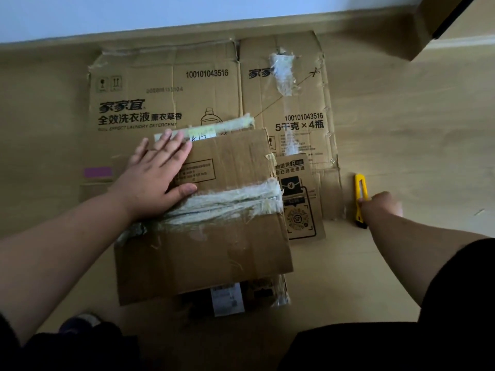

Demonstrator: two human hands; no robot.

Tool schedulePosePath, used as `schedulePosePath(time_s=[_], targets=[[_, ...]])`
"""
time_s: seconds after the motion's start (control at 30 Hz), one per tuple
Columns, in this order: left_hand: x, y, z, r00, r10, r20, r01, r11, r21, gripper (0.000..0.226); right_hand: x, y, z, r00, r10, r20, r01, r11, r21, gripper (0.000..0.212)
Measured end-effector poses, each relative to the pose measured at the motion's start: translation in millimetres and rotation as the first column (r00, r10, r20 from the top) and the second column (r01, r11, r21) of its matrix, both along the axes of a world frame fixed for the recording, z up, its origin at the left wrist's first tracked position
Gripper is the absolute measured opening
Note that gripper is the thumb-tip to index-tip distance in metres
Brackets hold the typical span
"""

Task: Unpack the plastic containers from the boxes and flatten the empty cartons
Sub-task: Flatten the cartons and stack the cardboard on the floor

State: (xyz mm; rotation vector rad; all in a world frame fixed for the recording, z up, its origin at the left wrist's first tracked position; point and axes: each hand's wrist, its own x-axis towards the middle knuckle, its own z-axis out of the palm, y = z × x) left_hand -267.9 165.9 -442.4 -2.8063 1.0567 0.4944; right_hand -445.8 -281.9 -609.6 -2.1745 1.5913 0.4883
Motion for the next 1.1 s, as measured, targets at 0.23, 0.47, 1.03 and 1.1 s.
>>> schedulePosePath(time_s=[0.23,0.47,1.03,1.1], targets=[[-3.6,-7.1,3.7,0.995,-0.097,-0.026,0.098,0.995,0.021,0.086,44.1,48.5,66.7,0.966,0.193,0.171,-0.197,0.98,0.007,0.05],[-5.5,5.1,10.5,0.964,-0.258,-0.067,0.259,0.966,0.0,0.103,100.5,152.5,164.0,0.69,0.56,0.459,-0.526,0.823,-0.213,0.031],[5.9,31.6,7.0,0.917,-0.386,-0.103,0.374,0.92,-0.12,0.097,54.8,283.9,214.2,0.048,0.999,0.017,-0.993,0.05,-0.11,0.042],[3.2,32.2,3.8,0.925,-0.371,-0.085,0.362,0.926,-0.107,0.096,53.8,287.7,211.9,0.052,0.999,-0.014,-0.995,0.05,-0.091,0.049]])
